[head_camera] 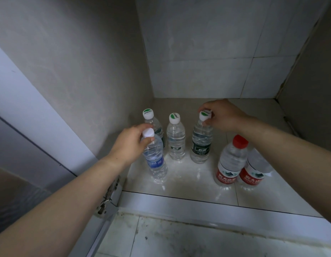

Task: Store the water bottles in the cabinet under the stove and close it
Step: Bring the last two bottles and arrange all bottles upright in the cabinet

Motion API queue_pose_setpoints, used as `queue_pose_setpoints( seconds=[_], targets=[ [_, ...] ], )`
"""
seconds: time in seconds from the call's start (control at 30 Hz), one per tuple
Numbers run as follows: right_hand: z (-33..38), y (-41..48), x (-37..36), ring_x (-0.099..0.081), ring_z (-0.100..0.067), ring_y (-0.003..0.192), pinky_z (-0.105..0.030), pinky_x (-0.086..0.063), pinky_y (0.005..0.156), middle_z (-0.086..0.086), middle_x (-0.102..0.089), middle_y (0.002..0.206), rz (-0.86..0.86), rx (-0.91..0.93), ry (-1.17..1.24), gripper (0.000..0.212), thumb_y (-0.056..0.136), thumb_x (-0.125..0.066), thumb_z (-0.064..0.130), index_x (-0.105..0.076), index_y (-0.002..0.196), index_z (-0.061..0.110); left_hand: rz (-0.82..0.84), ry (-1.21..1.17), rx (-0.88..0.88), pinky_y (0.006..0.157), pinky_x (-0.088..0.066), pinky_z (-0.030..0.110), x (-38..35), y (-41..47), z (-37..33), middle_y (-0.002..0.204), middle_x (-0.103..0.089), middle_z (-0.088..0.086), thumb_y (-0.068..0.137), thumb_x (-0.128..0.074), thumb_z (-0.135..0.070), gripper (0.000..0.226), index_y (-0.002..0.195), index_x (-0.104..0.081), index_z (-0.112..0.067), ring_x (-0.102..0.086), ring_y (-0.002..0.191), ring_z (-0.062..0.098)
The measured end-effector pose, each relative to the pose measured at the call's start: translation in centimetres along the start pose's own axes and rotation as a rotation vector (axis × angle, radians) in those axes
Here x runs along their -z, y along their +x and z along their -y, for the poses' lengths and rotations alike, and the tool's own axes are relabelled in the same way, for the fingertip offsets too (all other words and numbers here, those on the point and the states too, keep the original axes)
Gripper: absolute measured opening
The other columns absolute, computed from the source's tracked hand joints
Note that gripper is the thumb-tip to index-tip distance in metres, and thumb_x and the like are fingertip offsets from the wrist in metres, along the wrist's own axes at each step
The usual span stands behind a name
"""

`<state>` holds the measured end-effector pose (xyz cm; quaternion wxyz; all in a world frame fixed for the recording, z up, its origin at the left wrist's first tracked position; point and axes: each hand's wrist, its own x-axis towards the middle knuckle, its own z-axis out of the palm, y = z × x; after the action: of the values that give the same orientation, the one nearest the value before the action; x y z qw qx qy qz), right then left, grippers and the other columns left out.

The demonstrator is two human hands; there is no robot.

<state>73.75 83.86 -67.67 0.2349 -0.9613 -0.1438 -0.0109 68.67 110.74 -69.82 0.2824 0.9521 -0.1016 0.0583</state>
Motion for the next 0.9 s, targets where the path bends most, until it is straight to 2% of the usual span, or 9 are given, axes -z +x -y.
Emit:
queue_pose_setpoints(
  seconds=[0.2,0.3,0.4,0.5,0.57,0.63,0.7,0.8,0.9],
  targets=[
    [0.0,0.2,-0.4,-0.058,-0.022,0.1,-0.03,-0.043,0.085,-0.01,-0.064,0.115,0.018,-0.007,0.029,0.035,0.078,-0.069,0.01,-0.062,0.112,0.01,0.011,0.017,0.024,0.084,-0.05,0.036,0.4,0.1,0.5,0.108,-0.069,0.006,0.086,-0.063,-0.022,0.037,0.123,-0.058,-0.019,-0.063,0.097,0.024],
    [0.2,0.4,-0.7,-0.056,-0.02,0.101,-0.025,-0.039,0.083,-0.009,-0.062,0.119,0.024,0.001,0.027,0.037,0.079,-0.068,0.01,-0.061,0.116,0.013,0.03,0.009,0.019,0.087,-0.05,0.039,0.5,0.1,0.8,0.112,-0.068,0.006,0.087,-0.061,-0.019,0.037,0.124,-0.057,-0.019,-0.063,0.1,0.024],
    [0.4,0.6,-1.0,-0.056,-0.021,0.104,-0.027,-0.042,0.087,-0.01,-0.061,0.121,0.051,0.01,0.041,0.04,0.079,-0.067,0.007,-0.06,0.117,0.014,0.161,-0.048,0.011,0.096,-0.047,0.04,1.0,0.7,1.3,0.12,-0.064,0.004,0.088,-0.06,-0.014,0.037,0.124,-0.057,-0.023,-0.059,0.108,0.021],
    [0.6,0.3,-0.8,-0.056,-0.023,0.106,-0.032,-0.044,0.091,-0.01,-0.06,0.123,0.069,0.013,0.04,0.043,0.078,-0.068,0.008,-0.059,0.119,0.014,0.247,-0.122,0.027,0.099,-0.044,0.035,1.7,1.2,1.5,0.121,-0.06,0.0,0.085,-0.062,-0.006,0.036,0.111,-0.061,-0.031,-0.056,0.112,0.017],
    [0.7,-0.2,-0.3,-0.055,-0.022,0.107,-0.028,-0.042,0.088,-0.009,-0.057,0.126,0.06,0.017,0.008,0.05,0.077,-0.071,0.014,-0.054,0.124,0.013,0.176,-0.152,0.021,0.094,-0.046,0.032,1.4,0.8,1.3,0.114,-0.06,0.0,0.08,-0.069,-0.01,0.034,0.105,-0.062,-0.032,-0.058,0.105,0.016],
    [0.6,-1.0,0.4,-0.054,-0.022,0.109,-0.024,-0.037,0.084,-0.008,-0.053,0.13,0.067,-0.022,-0.039,0.062,0.078,-0.072,0.023,-0.045,0.133,0.013,0.028,-0.128,0.027,0.08,-0.046,0.026,0.6,0.0,0.9,0.105,-0.059,-0.001,0.075,-0.075,-0.02,0.033,0.104,-0.063,-0.027,-0.059,0.094,0.016],
    [0.3,-2.1,1.2,-0.054,-0.02,0.1,-0.023,-0.036,0.08,-0.007,-0.055,0.126,0.1,-0.067,-0.093,0.061,0.079,-0.07,0.033,-0.044,0.132,0.014,-0.103,-0.063,0.061,0.069,-0.041,0.026,-0.2,-0.6,0.5,0.099,-0.059,-0.001,0.072,-0.078,-0.027,0.036,0.105,-0.063,-0.022,-0.057,0.085,0.017],
    [0.0,-4.4,1.8,-0.054,-0.016,0.086,-0.026,-0.04,0.074,-0.003,-0.063,0.109,0.174,-0.095,-0.216,0.047,0.08,-0.066,0.044,-0.056,0.116,0.016,-0.161,-0.013,0.099,0.071,-0.044,0.028,-0.6,-0.4,0.3,0.097,-0.065,0.003,0.074,-0.076,-0.024,0.032,0.103,-0.064,-0.019,-0.06,0.084,0.021],
    [0.0,-6.3,1.9,-0.056,-0.017,0.087,-0.028,-0.045,0.076,-0.001,-0.063,0.098,0.241,-0.093,-0.276,0.04,0.077,-0.067,0.048,-0.06,0.103,0.017,-0.01,-0.126,0.114,0.085,-0.049,0.033,0.1,0.4,0.5,0.105,-0.067,0.004,0.078,-0.072,-0.013,0.032,0.108,-0.063,-0.019,-0.062,0.093,0.021]
  ],
)
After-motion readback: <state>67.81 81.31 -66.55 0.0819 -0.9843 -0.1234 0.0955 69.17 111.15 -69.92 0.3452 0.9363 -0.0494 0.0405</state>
